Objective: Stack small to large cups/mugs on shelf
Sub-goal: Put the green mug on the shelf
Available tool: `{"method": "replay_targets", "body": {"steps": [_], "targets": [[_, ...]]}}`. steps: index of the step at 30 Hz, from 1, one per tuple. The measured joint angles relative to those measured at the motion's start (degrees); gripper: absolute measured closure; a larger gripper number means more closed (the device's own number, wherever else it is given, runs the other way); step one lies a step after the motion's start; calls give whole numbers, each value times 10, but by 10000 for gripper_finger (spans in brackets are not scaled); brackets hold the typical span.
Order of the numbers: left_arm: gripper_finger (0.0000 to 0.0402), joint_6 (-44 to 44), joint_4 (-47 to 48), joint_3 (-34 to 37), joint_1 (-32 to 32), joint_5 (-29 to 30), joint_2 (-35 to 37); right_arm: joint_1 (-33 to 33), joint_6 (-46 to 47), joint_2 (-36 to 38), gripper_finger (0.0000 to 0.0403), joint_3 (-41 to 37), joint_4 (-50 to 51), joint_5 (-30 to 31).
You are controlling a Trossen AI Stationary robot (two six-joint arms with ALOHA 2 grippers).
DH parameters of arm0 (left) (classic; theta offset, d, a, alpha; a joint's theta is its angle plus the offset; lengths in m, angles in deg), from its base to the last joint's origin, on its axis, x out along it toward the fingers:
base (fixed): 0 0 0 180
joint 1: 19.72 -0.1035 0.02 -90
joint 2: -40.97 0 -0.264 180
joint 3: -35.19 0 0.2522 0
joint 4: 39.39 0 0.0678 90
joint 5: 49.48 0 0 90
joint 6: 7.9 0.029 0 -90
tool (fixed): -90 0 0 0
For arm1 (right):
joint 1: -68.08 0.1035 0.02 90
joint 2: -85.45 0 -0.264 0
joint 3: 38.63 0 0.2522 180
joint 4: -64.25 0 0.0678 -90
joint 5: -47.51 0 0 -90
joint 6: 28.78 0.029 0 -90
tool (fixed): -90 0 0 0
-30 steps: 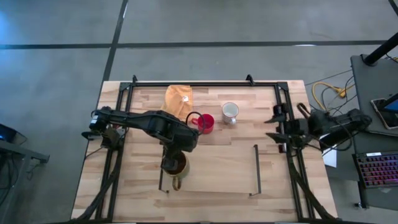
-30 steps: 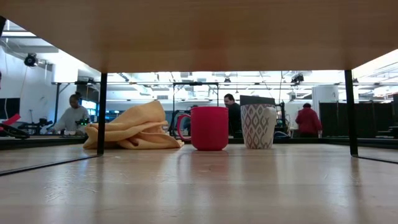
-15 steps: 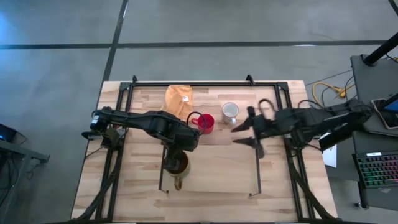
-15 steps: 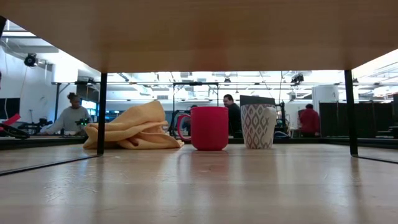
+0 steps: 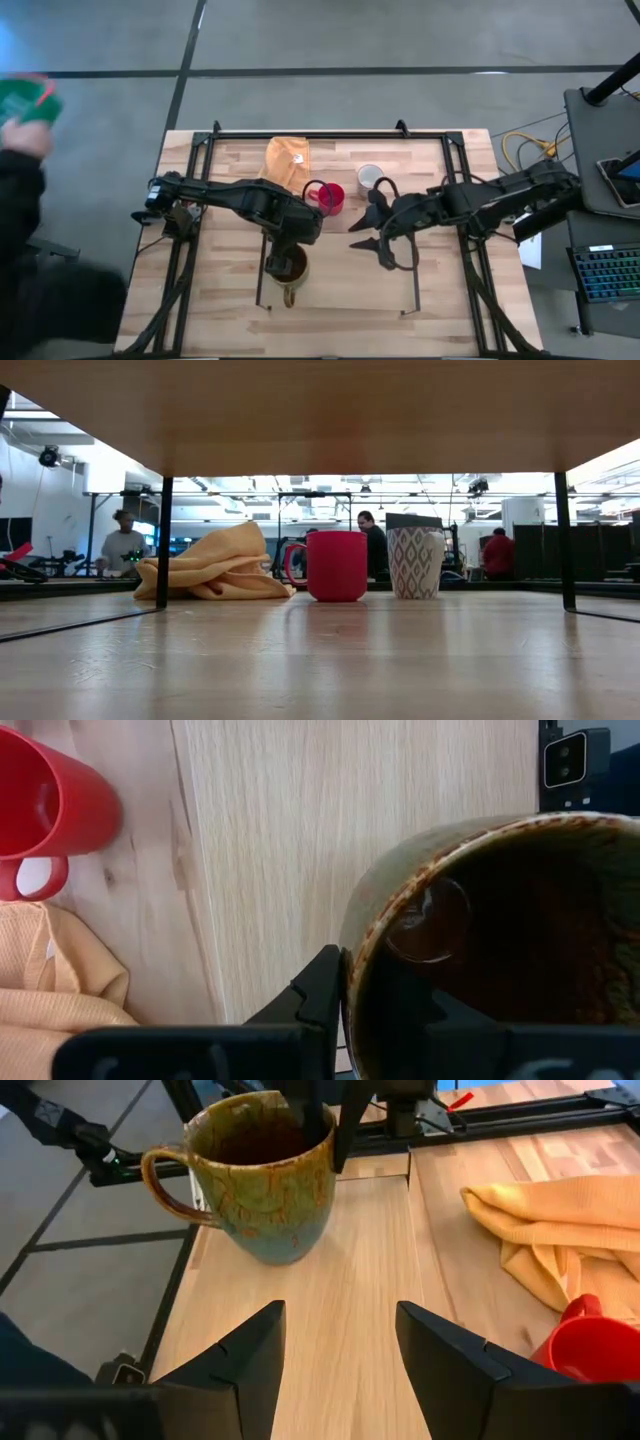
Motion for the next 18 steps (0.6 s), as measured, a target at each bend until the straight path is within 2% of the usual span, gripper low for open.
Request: {"method": "replay_targets", "body": {"steps": [6,18], "targets": [[370,-7,-15,21,0,2,3,0,8,-6,218,-1,0,0],[323,-11,-17,24,1,0,0,0,19,6,218,-15,-1,0]]}}
